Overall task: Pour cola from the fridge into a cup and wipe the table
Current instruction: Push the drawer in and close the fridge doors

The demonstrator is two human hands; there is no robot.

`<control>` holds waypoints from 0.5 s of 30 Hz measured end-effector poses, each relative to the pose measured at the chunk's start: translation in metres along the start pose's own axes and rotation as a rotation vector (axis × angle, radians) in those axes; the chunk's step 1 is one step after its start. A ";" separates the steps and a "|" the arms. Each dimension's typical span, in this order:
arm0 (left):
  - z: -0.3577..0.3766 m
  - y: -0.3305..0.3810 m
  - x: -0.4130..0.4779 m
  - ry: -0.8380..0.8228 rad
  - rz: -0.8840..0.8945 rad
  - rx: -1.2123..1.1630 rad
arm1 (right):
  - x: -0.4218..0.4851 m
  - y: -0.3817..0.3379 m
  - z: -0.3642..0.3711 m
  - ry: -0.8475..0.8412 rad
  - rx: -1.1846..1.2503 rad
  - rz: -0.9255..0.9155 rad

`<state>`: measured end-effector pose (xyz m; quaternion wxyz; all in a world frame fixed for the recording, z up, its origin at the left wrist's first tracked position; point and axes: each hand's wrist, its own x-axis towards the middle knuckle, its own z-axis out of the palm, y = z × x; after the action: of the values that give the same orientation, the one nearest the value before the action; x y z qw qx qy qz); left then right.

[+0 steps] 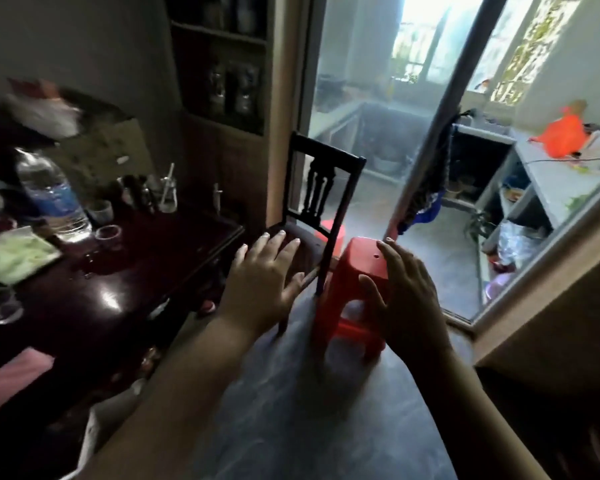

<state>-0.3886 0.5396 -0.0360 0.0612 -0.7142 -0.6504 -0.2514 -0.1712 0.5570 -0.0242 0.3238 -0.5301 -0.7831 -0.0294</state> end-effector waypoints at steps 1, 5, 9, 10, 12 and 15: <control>-0.004 -0.013 -0.002 0.014 -0.040 0.029 | 0.011 -0.006 0.010 -0.015 0.026 -0.036; -0.012 -0.060 -0.010 0.015 -0.218 0.133 | 0.049 -0.026 0.052 -0.118 0.136 -0.154; -0.006 -0.087 -0.013 0.020 -0.387 0.194 | 0.086 -0.041 0.093 -0.209 0.228 -0.281; -0.004 -0.090 -0.012 0.026 -0.424 0.207 | 0.095 -0.044 0.100 -0.234 0.249 -0.307; -0.001 -0.096 -0.007 0.035 -0.492 0.223 | 0.112 -0.048 0.112 -0.260 0.272 -0.372; 0.006 -0.103 0.003 0.053 -0.585 0.265 | 0.136 -0.047 0.129 -0.288 0.300 -0.471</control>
<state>-0.4853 0.5600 -0.0642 0.0956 -0.4762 -0.8532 -0.1901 -0.3039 0.6966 -0.0391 0.2685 -0.2789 -0.9178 0.0878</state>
